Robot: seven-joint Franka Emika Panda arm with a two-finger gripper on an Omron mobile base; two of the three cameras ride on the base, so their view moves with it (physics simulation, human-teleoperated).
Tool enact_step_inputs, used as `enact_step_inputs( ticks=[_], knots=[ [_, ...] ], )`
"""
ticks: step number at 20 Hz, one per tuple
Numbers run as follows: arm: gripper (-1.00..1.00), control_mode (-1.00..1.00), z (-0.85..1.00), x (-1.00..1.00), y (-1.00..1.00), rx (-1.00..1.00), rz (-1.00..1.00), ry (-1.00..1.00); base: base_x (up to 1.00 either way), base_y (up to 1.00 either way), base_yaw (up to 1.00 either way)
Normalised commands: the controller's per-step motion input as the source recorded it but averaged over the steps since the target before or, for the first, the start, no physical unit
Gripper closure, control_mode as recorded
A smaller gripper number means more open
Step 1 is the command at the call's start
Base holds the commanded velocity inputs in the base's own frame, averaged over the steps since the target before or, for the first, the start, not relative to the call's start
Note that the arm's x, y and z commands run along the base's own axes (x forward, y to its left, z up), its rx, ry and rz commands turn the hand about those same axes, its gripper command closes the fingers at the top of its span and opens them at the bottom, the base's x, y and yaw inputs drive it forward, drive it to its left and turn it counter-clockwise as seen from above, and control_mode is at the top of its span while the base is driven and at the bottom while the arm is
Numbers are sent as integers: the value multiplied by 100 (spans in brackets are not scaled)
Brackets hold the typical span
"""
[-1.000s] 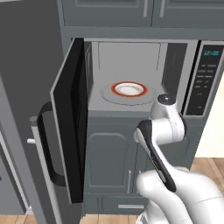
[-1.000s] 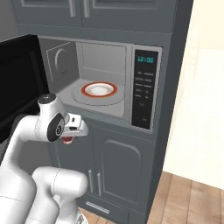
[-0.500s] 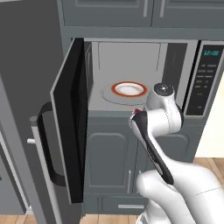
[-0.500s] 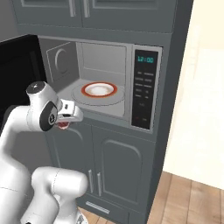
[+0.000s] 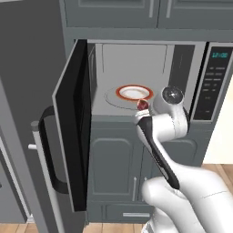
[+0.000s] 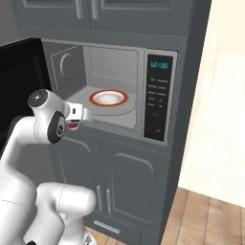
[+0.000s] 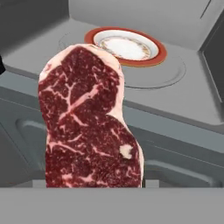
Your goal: Transport the steak from the fridge to the microwave and turn on the microwave.
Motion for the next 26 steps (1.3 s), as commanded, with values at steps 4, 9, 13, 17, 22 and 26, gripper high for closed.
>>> enact_step_inputs(
  ticks=[4, 9, 13, 17, 22, 26],
  knots=[
    [100, -100, 15, 45, 0, 0, 0, -3, 0, 0, 0],
    [100, -100, 37, 44, 0, 2, 0, 2, 0, 0, 0],
    [100, -100, 43, 37, -7, 4, 0, 10, 0, 0, 0],
    [100, -100, 15, 47, -12, 0, 0, 9, 0, 0, 0],
    [100, -100, 0, 67, -3, 0, 0, 9, 0, 0, 0],
    [100, -100, 0, 63, -3, 0, 0, 2, 0, 0, 0]
  ],
)
